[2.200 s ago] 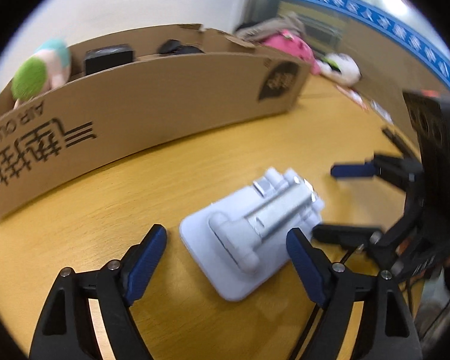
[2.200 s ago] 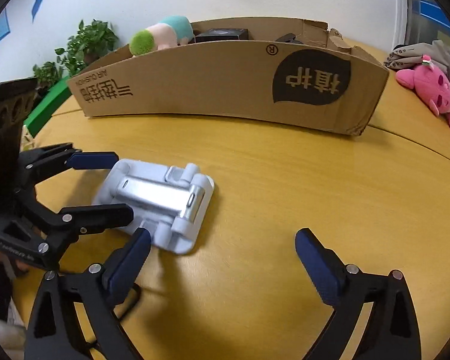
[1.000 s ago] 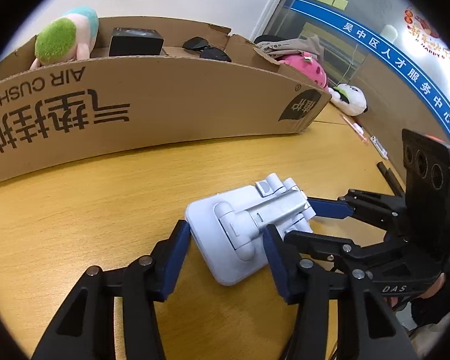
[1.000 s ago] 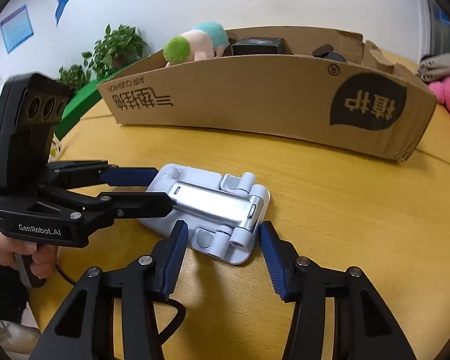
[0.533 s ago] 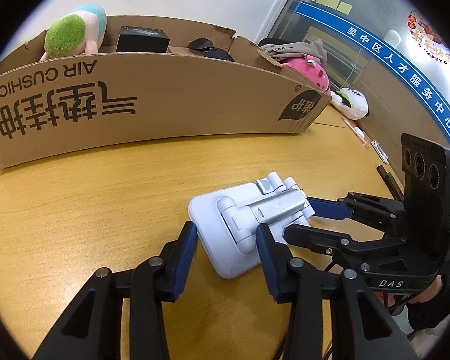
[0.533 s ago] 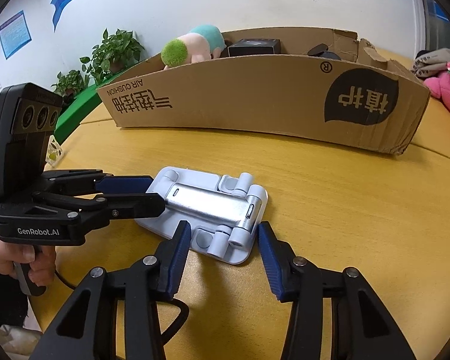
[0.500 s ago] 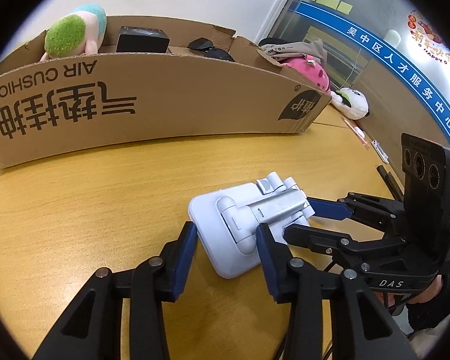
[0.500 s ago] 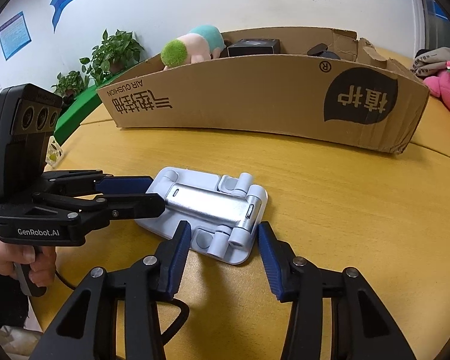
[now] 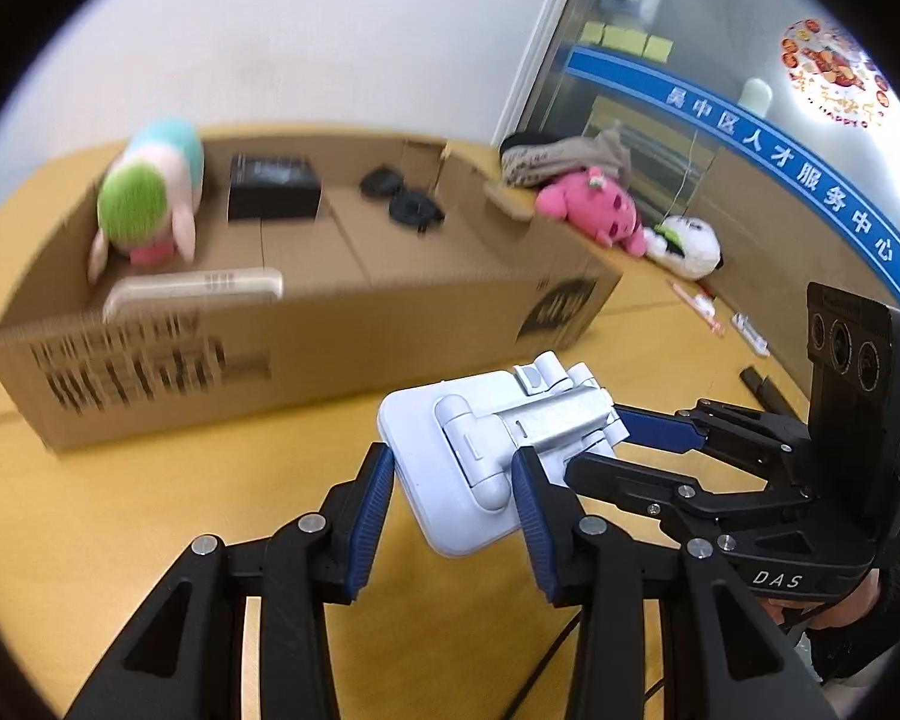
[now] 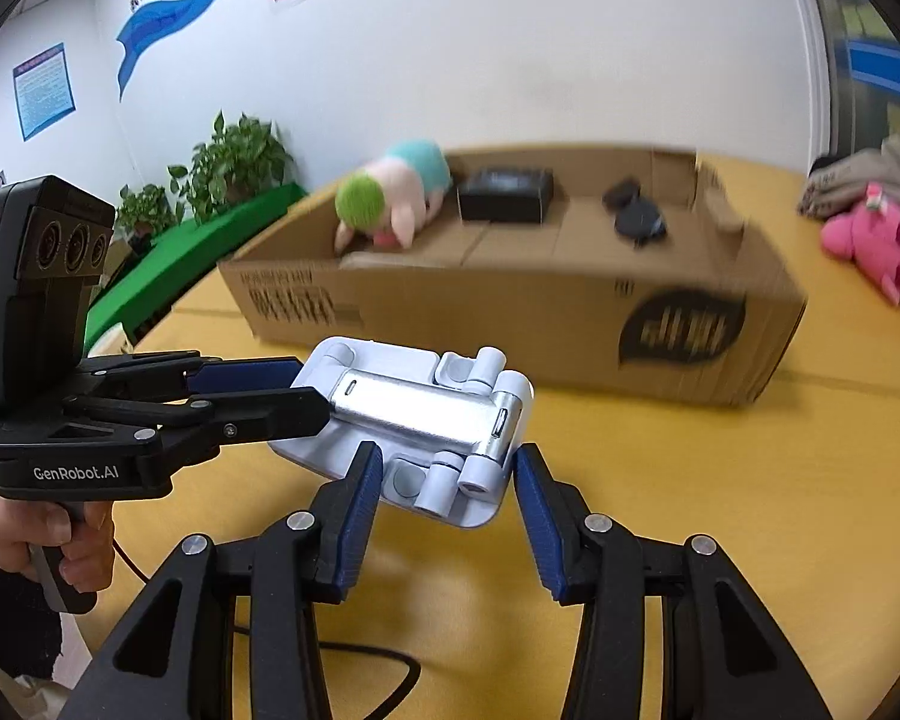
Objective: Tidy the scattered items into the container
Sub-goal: 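Lift the phone stand with the right gripper and carry it over the box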
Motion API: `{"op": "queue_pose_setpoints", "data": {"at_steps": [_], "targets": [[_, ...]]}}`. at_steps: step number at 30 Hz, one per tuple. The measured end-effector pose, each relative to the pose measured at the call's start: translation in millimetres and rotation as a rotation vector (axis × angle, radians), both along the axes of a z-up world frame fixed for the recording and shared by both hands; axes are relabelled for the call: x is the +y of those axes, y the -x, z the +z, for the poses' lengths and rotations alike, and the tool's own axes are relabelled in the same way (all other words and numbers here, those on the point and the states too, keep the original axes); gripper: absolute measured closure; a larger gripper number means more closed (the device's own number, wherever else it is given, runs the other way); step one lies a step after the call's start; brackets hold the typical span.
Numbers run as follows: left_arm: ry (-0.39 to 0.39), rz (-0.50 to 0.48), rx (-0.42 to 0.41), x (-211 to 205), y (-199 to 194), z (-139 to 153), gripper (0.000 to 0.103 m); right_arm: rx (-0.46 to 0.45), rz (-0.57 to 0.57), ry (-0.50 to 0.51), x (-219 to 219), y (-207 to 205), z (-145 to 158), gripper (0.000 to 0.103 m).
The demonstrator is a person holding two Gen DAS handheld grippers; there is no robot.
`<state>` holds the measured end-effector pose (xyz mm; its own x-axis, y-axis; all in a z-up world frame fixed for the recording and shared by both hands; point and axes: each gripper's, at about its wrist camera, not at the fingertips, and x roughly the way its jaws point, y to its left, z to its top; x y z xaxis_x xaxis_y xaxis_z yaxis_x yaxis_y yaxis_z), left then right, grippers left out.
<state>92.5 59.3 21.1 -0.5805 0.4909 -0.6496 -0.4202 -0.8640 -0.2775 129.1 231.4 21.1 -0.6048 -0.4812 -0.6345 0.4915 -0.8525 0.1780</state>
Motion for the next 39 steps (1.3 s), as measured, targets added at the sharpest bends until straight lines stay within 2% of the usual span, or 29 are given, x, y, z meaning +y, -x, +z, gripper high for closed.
{"op": "queue_pose_setpoints", "data": {"at_steps": [11, 14, 17, 20, 28, 39], "targets": [[0.023, -0.007, 0.147, 6, 12, 73, 0.063, 0.138, -0.027, 0.019, 0, 17, 73, 0.056], [0.018, 0.005, 0.179, 3, 22, 90, 0.064, 0.169, -0.031, 0.025, 1, 27, 91, 0.069], [-0.007, 0.013, 0.194, -1, 36, 101, 0.066, 0.175, -0.032, 0.022, -1, 42, 102, 0.071], [0.017, 0.027, 0.195, 1, 47, 101, 0.066, 0.154, -0.038, 0.017, -6, 58, 100, 0.071], [0.009, 0.036, 0.163, -4, 68, 89, 0.066, 0.110, -0.054, 0.037, -9, 78, 88, 0.071], [-0.002, 0.050, 0.199, -13, 98, 101, 0.065, 0.166, -0.065, 0.040, -21, 108, 99, 0.072]]}}
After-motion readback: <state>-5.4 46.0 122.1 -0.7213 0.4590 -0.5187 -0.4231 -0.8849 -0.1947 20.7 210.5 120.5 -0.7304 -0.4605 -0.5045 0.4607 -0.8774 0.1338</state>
